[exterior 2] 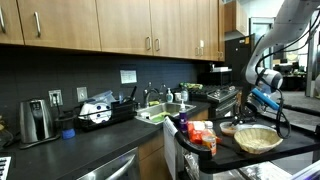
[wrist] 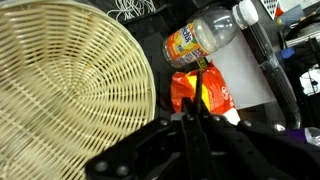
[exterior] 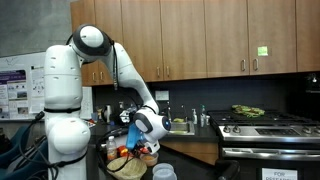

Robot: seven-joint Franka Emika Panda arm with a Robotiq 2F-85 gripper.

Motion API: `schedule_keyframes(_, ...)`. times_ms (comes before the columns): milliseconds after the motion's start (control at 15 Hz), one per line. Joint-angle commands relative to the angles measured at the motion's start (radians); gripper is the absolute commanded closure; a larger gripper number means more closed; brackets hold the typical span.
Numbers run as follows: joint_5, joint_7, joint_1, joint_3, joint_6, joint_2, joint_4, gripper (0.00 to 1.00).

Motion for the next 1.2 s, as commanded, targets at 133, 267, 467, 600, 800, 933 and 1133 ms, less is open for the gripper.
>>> schedule_keyframes(133,-0.012,0.077,0.007,0.013,0.043,-0.045,-0.017,0.99)
schedule_keyframes(267,-0.013,0.088,0.009,0.017,0.049,-0.042,-0.017,0.99)
schedule_keyframes(467,-0.013,0.101,0.012,0.022,0.052,-0.040,-0.016,0.99)
schedule_keyframes(600,-0.012,0.109,0.013,0.024,0.056,-0.041,-0.016,0.99)
schedule_keyframes(800,-0.012,0.123,0.016,0.027,0.064,-0.040,-0.013,0.99)
schedule_keyframes(933,-0.009,0.129,0.017,0.029,0.069,-0.040,-0.010,0.99)
schedule_keyframes(1133,-0.002,0.097,0.011,0.024,0.055,-0.007,0.002,0.95)
